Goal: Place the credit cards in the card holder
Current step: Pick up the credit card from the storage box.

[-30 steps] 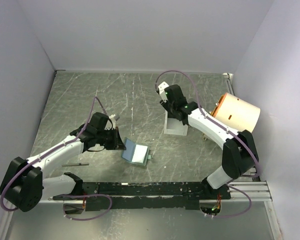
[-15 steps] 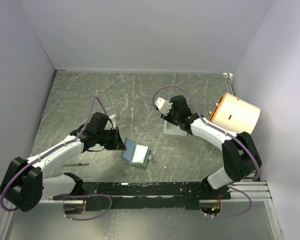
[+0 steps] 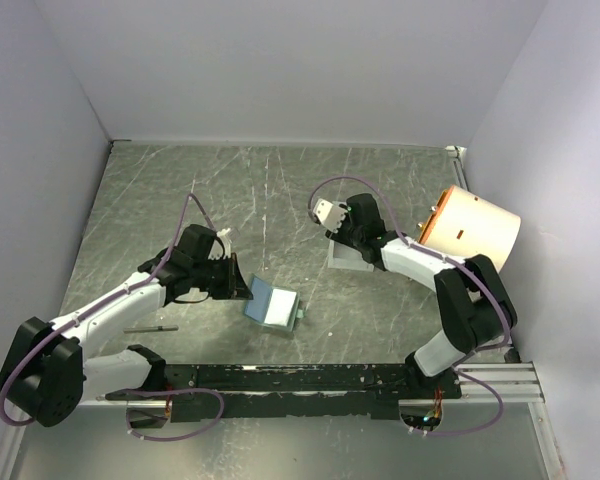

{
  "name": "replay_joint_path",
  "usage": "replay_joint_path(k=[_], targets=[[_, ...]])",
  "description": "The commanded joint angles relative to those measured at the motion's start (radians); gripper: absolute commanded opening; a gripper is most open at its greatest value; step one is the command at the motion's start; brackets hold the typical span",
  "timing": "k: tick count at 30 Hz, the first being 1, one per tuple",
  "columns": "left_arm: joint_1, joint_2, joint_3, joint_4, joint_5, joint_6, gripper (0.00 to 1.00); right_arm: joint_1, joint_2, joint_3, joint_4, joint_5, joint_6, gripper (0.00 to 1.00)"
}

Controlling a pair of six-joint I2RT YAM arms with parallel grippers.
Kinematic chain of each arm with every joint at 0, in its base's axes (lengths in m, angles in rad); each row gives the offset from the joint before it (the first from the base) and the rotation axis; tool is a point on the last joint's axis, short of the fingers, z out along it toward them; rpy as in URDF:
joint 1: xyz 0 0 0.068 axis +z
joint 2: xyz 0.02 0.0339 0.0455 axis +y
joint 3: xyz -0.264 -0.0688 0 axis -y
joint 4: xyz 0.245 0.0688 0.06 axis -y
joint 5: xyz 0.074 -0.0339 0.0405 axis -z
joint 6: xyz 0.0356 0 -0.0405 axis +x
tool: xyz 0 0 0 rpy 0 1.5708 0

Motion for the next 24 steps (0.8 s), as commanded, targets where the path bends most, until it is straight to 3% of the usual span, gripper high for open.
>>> replay_joint_path(k=[1,24], targets=[[-0.007,-0.017,0.002,0.018,0.031,0.005,0.09,-0.014,0.020,-0.003,0.052,-0.021,-0.026,0.43],[-0.007,-0.020,0.002,0.021,0.030,0.006,0.08,-0.041,0.091,0.013,0.085,-0.013,-0.078,0.42]])
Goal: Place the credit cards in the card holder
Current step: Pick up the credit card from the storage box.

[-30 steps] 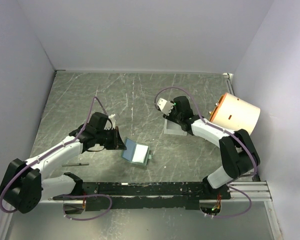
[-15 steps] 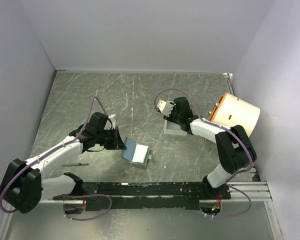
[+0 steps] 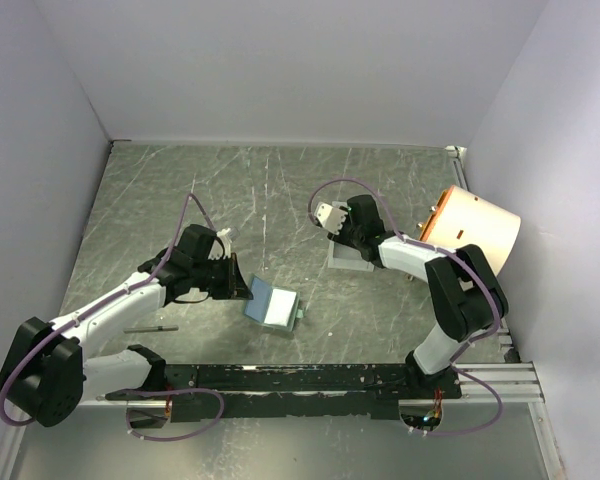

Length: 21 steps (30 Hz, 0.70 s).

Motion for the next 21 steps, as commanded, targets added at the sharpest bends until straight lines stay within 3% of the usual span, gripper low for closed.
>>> replay_joint_path(k=[1,8,21], targets=[[-0.008,-0.020,0.002,0.022,0.029,0.006,0.08,-0.011,0.010,0.010,0.038,0.003,-0.019,0.42],[-0.007,-0.019,0.002,0.023,0.029,0.007,0.08,-0.016,-0.004,-0.016,0.135,0.048,-0.030,0.38],[-0.007,-0.023,-0.001,0.026,0.031,0.006,0.08,-0.028,-0.020,0.005,0.099,-0.004,-0.013,0.24]])
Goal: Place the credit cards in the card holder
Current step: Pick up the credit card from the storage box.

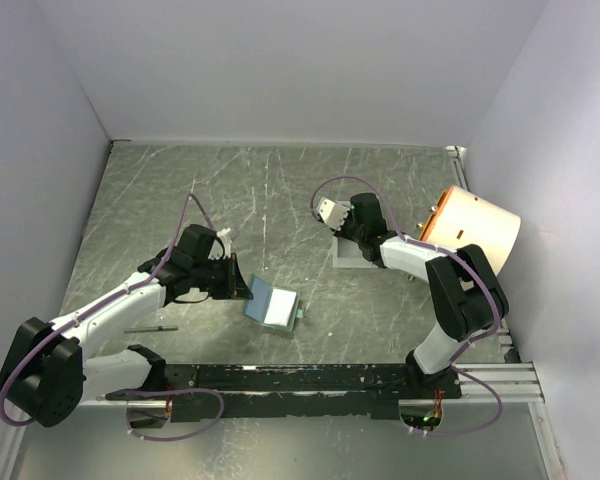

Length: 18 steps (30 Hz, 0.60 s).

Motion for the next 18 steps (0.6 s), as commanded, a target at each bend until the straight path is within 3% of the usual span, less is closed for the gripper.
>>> replay_joint_path(k=[1,18], targets=[[-0.008,-0.022,-0.001,0.026,0.031,0.006,0.08,-0.012,-0.026,0.015,0.013,-0.025,0.003,0.24],[-0.006,-0.015,-0.003,0.032,0.030,0.006,0.08,-0.020,-0.074,0.048,-0.079,-0.031,-0.010,0.09]])
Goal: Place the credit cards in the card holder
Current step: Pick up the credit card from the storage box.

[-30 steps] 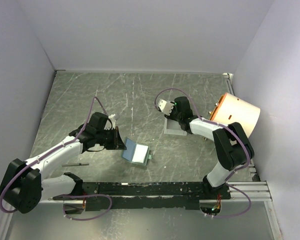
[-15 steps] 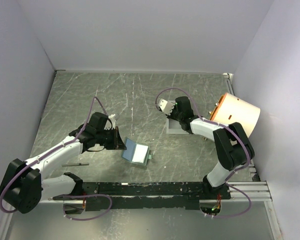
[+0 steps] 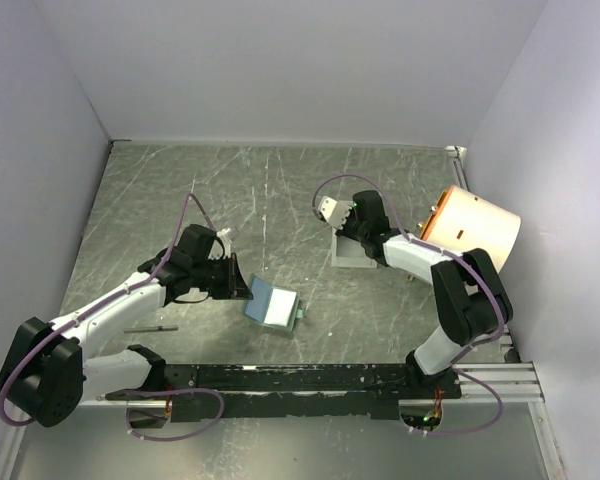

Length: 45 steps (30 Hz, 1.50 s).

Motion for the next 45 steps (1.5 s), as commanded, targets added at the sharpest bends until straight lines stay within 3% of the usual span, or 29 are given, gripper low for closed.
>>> replay_joint_path(k=[1,7,20,30,34,39,45], targets=[[-0.007,-0.013,-0.003,0.032,0.032,0.006,0.08,-0.010,-0.051,0.031,-0.021,-0.011,-0.008,0.08],[-0.007,-0.013,-0.004,0.036,0.034,0.004,0.08,-0.011,-0.083,0.066,-0.108,-0.034,0.003,0.00],[-0.006,-0.011,0.004,0.031,0.040,-0.002,0.08,-0.008,-0.208,0.174,-0.309,-0.107,0.169,0.00],[-0.007,0.014,-0.001,0.178,0.110,-0.120,0.08,0.048,-0.359,0.266,-0.339,-0.090,0.709,0.00],[-0.007,0.056,-0.020,0.267,0.166,-0.167,0.08,0.095,-0.471,0.211,-0.313,-0.067,0.920,0.00],[-0.007,0.067,-0.056,0.338,0.155,-0.205,0.08,0.211,-0.566,0.189,-0.395,-0.023,1.110,0.00],[-0.007,0.082,-0.122,0.417,0.129,-0.248,0.08,0.242,-0.637,0.070,-0.413,-0.101,1.468,0.00]])
